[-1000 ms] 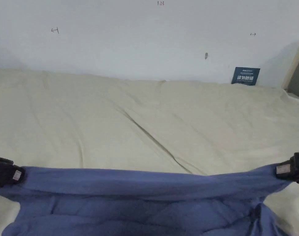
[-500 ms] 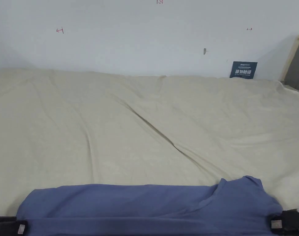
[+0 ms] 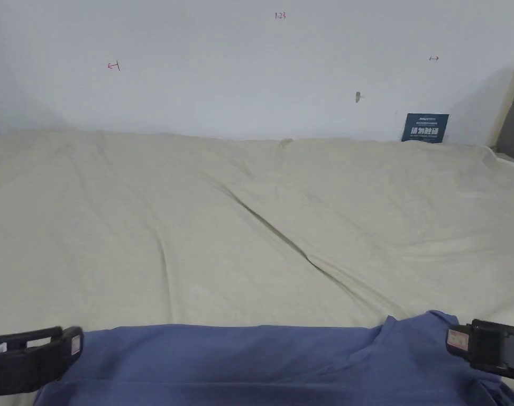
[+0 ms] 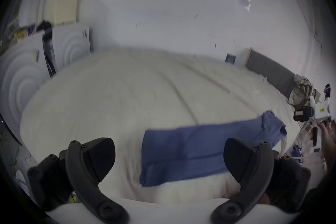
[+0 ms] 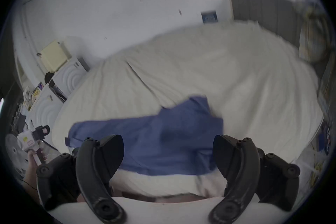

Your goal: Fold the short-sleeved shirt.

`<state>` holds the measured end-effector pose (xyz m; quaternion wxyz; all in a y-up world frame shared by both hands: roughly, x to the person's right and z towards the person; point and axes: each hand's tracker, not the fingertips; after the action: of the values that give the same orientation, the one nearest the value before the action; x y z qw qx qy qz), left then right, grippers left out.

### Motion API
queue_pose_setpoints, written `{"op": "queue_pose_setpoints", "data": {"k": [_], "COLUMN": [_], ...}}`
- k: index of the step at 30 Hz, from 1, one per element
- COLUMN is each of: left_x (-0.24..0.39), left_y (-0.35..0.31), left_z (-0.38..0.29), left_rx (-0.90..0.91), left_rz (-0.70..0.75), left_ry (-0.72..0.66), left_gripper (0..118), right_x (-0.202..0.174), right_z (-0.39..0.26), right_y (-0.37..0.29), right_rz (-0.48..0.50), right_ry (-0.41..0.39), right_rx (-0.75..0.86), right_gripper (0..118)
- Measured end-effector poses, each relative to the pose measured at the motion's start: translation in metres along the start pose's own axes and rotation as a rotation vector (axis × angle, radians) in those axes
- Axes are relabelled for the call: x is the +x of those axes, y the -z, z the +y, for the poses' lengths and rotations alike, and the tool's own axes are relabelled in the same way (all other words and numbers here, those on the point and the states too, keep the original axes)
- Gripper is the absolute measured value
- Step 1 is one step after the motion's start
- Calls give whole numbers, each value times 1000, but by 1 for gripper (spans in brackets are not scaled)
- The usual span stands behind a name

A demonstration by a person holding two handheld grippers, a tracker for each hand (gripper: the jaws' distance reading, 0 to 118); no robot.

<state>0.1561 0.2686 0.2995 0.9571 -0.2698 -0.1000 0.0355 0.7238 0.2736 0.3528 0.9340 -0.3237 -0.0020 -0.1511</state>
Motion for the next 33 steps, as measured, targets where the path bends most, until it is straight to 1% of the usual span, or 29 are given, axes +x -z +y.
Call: {"op": "queue_pose_setpoints", "data": {"k": [3,5,6,7,8,9,10,11,12,13,14,17,18,19,20,21,22,24,25,26,27,28,29,30,31,32,33], "left_x": [35,59,64,73,81,87,89,98,103,104,103,95,81,65,46,24,1,-50,-72,-86,-99,-112,-121,-127,-133,-146,-153], "left_y": [-19,-25,-26,-27,-28,-27,-24,-20,-22,-23,-24,-33,-34,-36,-36,-31,-20,14,33,50,67,81,96,108,120,121,129], "left_z": [3,2,-3,-6,-9,-13,-18,-19,-22,-25,-29,-32,-21,-12,-2,9,25,37,35,35,26,20,11,5,-2,-5,-7], "left_rx": [165,245,274,308,331,346,347,333,335,341,338,348,357,356,342,295,190,-55,-195,-283,-363,-379,-422,-472,-502,-499,-473], "left_rz": [38,28,15,-10,-39,-57,-40,-5,51,11,-24,-9,-11,-18,4,5,-33,-174,-245,-345,-417,-397,-405,-409,-429,-464,-489], "left_ry": [37,46,51,40,39,45,69,123,164,155,156,139,119,70,17,-33,-92,-200,-261,-317,-352,-367,-397,-403,-413,-435,-468], "left_gripper": [118,118,117,112,99,72,8,0,0,0,0,0,0,0,0,0,0,0,4,20,20,29,52,92,118,115,116], "right_x": [-46,-74,-88,-98,-107,-115,-124,-128,-129,-131,-131,-132,-130,-128,-129,-129,-127,-125,-125,-124,-124,-125,-129,-131,-133,-135,-132], "right_z": [-9,-19,-26,-33,-38,-42,-44,-43,-41,-43,-40,-37,-33,-30,-33,-32,-29,-24,-31,-29,-29,-28,-32,-31,-30,-30,-35], "right_y": [-20,-24,-26,-27,-24,-21,-19,-21,-22,-16,-18,-15,-17,-19,-18,-19,-19,-19,-14,-11,-9,-6,-3,0,3,6,10], "right_rz": [57,85,88,84,87,72,30,24,56,95,94,92,100,103,98,96,97,87,79,78,77,75,73,73,73,73,76], "right_ry": [-17,-56,-75,-87,-102,-122,-164,-161,-166,-169,-164,-169,-168,-166,-169,-172,-174,-179,-182,-182,-181,-182,-185,-186,-186,-184,-180], "right_rx": [229,363,434,491,516,535,512,533,519,504,501,471,458,454,450,443,437,422,413,400,387,374,359,343,330,320,316], "right_gripper": [102,101,96,76,49,7,0,0,0,0,0,0,0,0,0,0,0,0,0,0,0,0,0,0,0,0,0]}}
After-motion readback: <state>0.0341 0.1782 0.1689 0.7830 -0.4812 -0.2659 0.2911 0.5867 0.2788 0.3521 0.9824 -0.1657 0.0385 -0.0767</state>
